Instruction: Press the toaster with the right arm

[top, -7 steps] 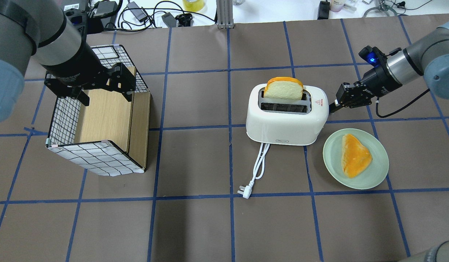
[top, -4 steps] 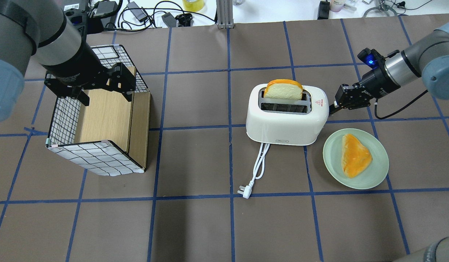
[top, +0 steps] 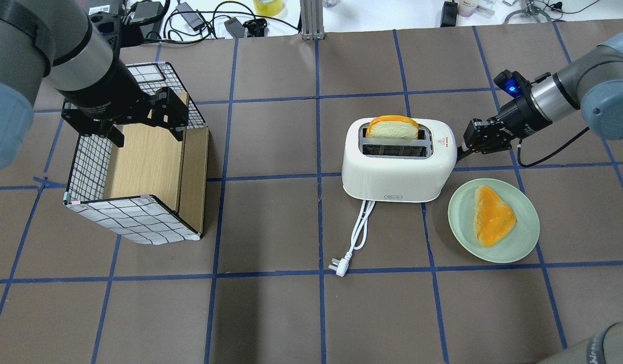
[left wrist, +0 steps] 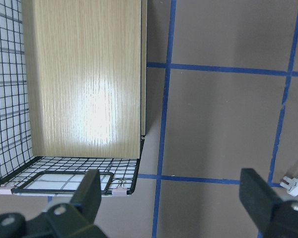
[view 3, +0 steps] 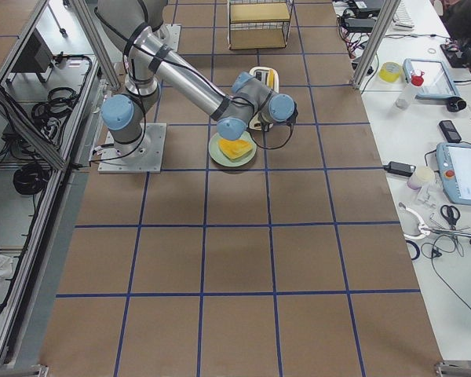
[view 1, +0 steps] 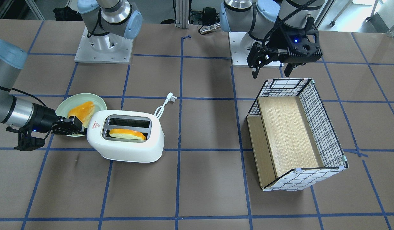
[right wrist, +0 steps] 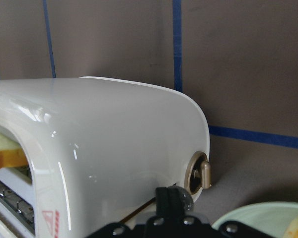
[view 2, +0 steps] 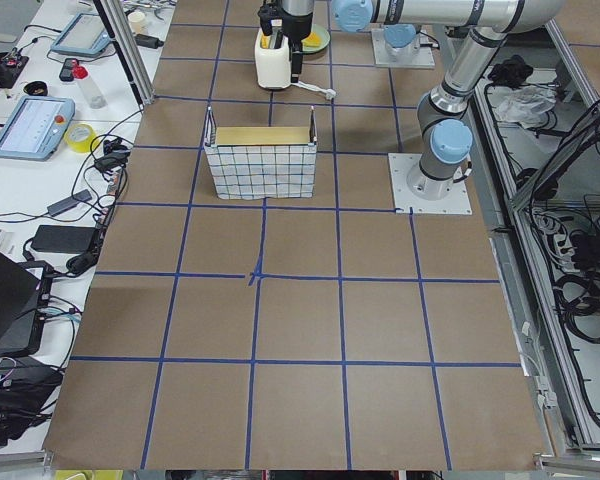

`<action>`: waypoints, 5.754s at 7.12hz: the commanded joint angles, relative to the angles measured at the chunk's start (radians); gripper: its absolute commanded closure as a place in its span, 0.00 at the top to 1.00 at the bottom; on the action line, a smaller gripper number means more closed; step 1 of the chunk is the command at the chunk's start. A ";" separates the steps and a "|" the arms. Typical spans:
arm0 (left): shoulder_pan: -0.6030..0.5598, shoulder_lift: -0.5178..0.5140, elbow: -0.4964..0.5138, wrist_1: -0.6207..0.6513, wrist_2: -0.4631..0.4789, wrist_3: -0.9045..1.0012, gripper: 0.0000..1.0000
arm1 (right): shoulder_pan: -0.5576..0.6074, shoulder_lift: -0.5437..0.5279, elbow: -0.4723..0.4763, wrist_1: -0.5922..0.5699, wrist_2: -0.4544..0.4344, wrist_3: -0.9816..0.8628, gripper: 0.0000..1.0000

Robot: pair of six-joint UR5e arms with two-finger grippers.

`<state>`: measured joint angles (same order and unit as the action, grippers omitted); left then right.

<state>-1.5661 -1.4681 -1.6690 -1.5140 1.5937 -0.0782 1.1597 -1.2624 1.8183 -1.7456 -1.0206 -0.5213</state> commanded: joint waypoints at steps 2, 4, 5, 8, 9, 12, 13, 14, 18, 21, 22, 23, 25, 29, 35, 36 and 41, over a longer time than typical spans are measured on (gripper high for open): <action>0.000 0.000 0.000 0.000 0.000 0.000 1.00 | 0.000 0.015 0.001 -0.031 0.001 0.003 0.00; 0.000 0.000 0.000 0.000 0.000 0.000 1.00 | 0.000 0.006 -0.003 -0.041 -0.013 0.027 0.00; 0.000 0.000 0.000 0.000 0.000 0.000 1.00 | 0.000 -0.021 -0.011 -0.038 -0.065 0.114 0.00; 0.000 0.000 0.000 0.000 0.000 0.000 1.00 | 0.005 -0.099 -0.066 0.017 -0.111 0.194 0.02; 0.000 0.000 0.000 0.000 0.000 0.000 1.00 | 0.011 -0.139 -0.091 0.020 -0.180 0.195 0.07; 0.000 0.000 0.000 0.000 0.000 0.000 1.00 | 0.017 -0.247 -0.189 0.143 -0.323 0.198 0.15; 0.000 0.000 0.000 0.000 0.000 0.000 1.00 | 0.023 -0.250 -0.258 0.222 -0.357 0.210 0.18; 0.000 0.000 0.000 0.000 0.000 0.000 1.00 | 0.035 -0.244 -0.302 0.231 -0.364 0.236 0.25; 0.000 0.000 0.000 0.000 -0.001 0.000 1.00 | 0.191 -0.244 -0.367 0.216 -0.539 0.402 1.00; 0.000 0.000 0.000 0.000 -0.001 0.000 1.00 | 0.306 -0.236 -0.367 0.175 -0.596 0.523 1.00; 0.000 0.000 0.000 0.000 -0.001 0.000 1.00 | 0.366 -0.221 -0.367 0.135 -0.596 0.582 1.00; 0.000 0.000 0.000 0.000 -0.001 0.000 1.00 | 0.412 -0.213 -0.367 0.094 -0.596 0.621 1.00; 0.000 0.000 -0.002 0.000 -0.001 0.000 1.00 | 0.413 -0.203 -0.367 0.090 -0.585 0.597 1.00; 0.000 0.000 0.000 0.000 0.000 0.000 1.00 | 0.405 -0.193 -0.366 0.090 -0.513 0.538 1.00; 0.000 0.000 0.000 0.000 0.000 0.000 1.00 | 0.400 -0.233 -0.343 0.265 -0.561 0.553 1.00; 0.000 0.000 0.000 0.000 0.000 0.000 1.00 | 0.394 -0.239 -0.324 0.264 -0.562 0.531 1.00; 0.000 0.000 0.000 0.000 0.000 0.000 1.00 | 0.394 -0.241 -0.313 0.176 -0.572 0.478 1.00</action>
<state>-1.5662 -1.4680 -1.6690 -1.5141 1.5938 -0.0782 1.5539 -1.5032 1.5044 -1.5699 -1.5922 -0.0448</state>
